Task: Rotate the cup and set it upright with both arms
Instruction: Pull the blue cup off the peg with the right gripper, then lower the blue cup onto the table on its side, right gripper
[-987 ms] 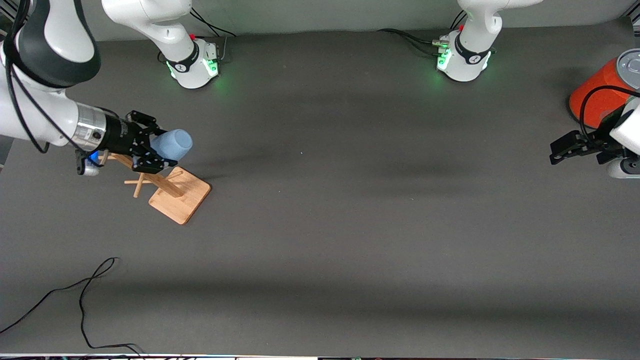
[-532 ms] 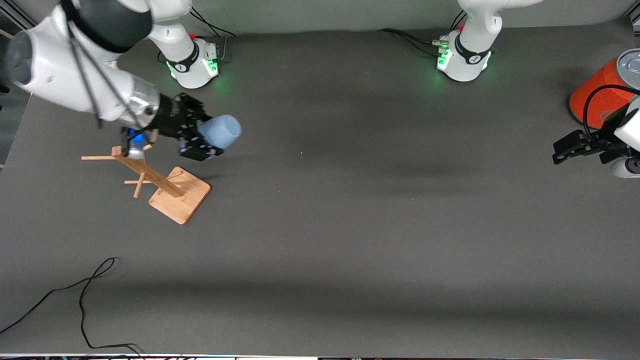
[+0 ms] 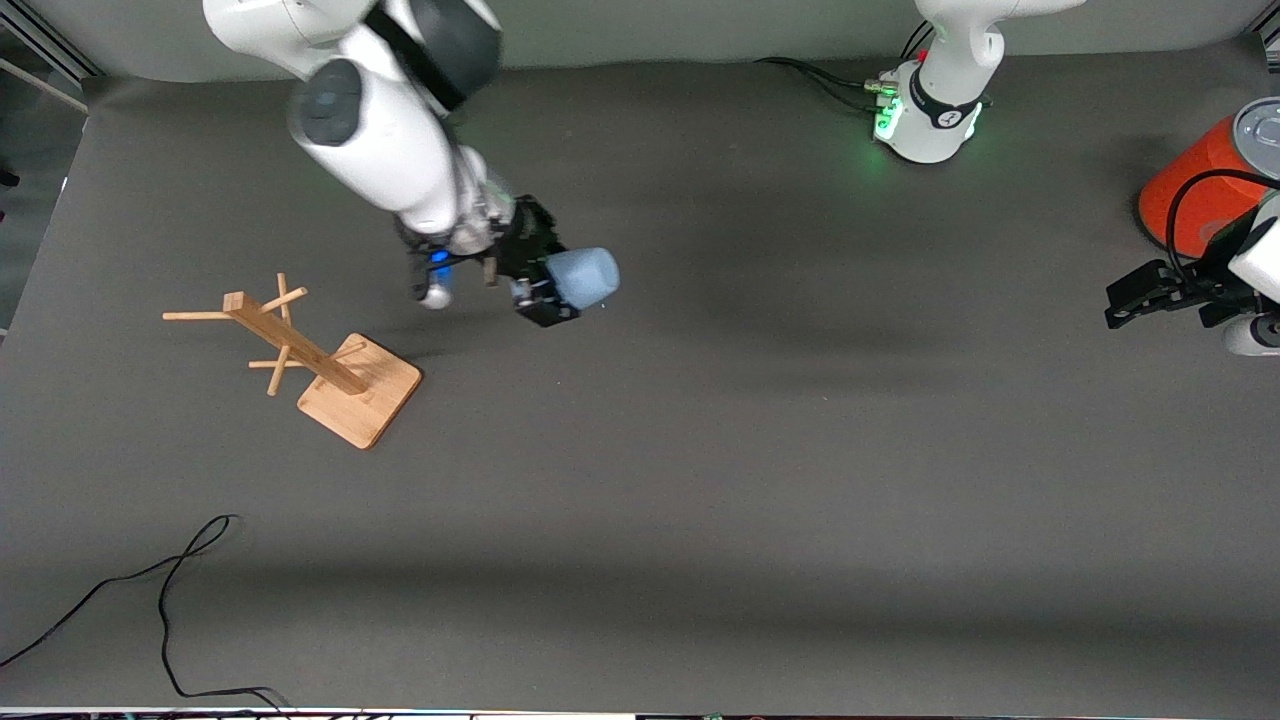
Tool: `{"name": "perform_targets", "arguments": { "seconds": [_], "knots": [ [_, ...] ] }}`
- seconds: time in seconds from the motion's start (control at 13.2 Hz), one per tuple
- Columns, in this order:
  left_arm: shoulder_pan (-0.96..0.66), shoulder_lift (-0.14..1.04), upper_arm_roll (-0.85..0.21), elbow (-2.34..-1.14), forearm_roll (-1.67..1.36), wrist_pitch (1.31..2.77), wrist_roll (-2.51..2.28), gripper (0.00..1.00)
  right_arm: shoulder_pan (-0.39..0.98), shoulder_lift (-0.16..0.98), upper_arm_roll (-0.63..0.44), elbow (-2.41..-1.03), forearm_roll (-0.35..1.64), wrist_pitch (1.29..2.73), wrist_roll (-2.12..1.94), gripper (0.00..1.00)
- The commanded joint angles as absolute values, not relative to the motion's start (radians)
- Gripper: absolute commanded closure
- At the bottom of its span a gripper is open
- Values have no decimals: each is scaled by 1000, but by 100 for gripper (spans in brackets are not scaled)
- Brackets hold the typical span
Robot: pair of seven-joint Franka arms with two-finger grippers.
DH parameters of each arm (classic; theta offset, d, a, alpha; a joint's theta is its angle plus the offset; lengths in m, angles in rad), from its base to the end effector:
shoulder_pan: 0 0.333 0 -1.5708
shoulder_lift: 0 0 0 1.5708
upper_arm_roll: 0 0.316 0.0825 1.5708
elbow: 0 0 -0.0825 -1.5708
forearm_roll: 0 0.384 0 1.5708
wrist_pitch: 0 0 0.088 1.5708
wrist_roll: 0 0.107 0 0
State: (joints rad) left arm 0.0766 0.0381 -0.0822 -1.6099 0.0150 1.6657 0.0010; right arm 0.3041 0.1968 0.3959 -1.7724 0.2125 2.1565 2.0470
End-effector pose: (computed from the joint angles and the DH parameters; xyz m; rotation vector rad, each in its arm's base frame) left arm 0.5735 -0.0009 0.5929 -3.1297 0.0122 -0.0279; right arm 0.4886 0.4029 0.4756 -2.1432 1.9213 0.3176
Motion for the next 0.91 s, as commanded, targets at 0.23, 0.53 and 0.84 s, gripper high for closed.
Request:
{"name": "perform_targets", "arguments": {
  "seconds": [0.23,0.53,0.84],
  "knots": [
    [78,34,-83,-1597,6,1654,-6,0,480,441,394,-1675,-115,2253,2402,52],
    [78,35,-83,-1597,6,1654,-8,0,548,601,391,-1637,-291,2253,2535,52],
    [78,40,-83,-1595,9,1658,-8,0,603,683,383,-1635,-382,2253,2632,52]
  ]
}}
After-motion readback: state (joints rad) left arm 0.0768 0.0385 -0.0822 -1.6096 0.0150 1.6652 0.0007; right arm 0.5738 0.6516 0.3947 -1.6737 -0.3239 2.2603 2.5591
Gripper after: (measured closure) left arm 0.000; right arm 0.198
